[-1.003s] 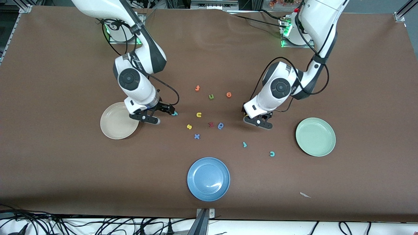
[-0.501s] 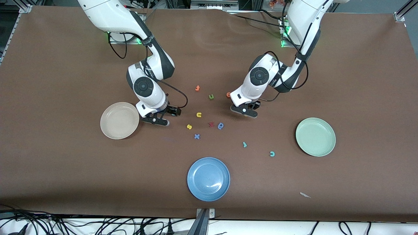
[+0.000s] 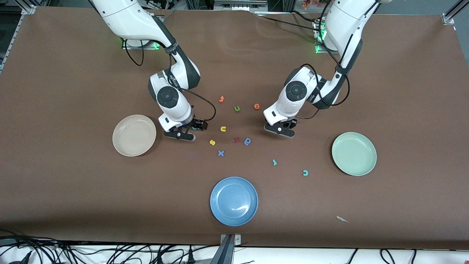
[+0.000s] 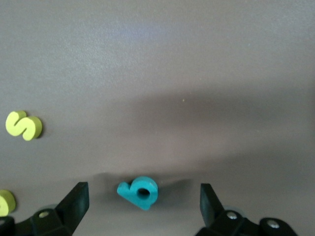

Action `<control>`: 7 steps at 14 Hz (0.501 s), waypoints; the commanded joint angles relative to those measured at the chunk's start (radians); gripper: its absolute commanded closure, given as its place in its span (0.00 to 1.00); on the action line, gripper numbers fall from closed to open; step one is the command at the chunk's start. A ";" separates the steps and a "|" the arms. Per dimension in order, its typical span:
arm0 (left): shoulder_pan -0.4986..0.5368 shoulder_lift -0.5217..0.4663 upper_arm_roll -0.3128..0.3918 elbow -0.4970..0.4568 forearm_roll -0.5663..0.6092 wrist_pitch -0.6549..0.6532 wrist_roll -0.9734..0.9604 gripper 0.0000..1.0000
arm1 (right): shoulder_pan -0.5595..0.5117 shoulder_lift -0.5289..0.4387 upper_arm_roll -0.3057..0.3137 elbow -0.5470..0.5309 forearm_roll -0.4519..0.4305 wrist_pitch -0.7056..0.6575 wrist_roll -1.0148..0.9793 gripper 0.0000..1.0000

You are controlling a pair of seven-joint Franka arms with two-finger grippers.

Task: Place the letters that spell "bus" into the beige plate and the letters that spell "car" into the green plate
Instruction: 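Grasp the yellow letter with the left gripper while the right gripper grasps the teal letter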

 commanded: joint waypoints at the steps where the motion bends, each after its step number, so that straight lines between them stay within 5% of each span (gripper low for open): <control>1: -0.005 0.020 -0.003 0.030 0.034 0.010 -0.041 0.48 | 0.008 0.005 -0.006 -0.005 -0.006 0.036 0.017 0.00; 3: -0.005 0.020 -0.003 0.033 0.036 0.010 -0.041 0.74 | 0.008 0.005 -0.006 -0.013 -0.006 0.039 0.017 0.01; 7: -0.004 0.017 -0.002 0.030 0.036 0.009 -0.041 0.82 | 0.010 0.005 -0.005 -0.033 -0.003 0.065 0.017 0.28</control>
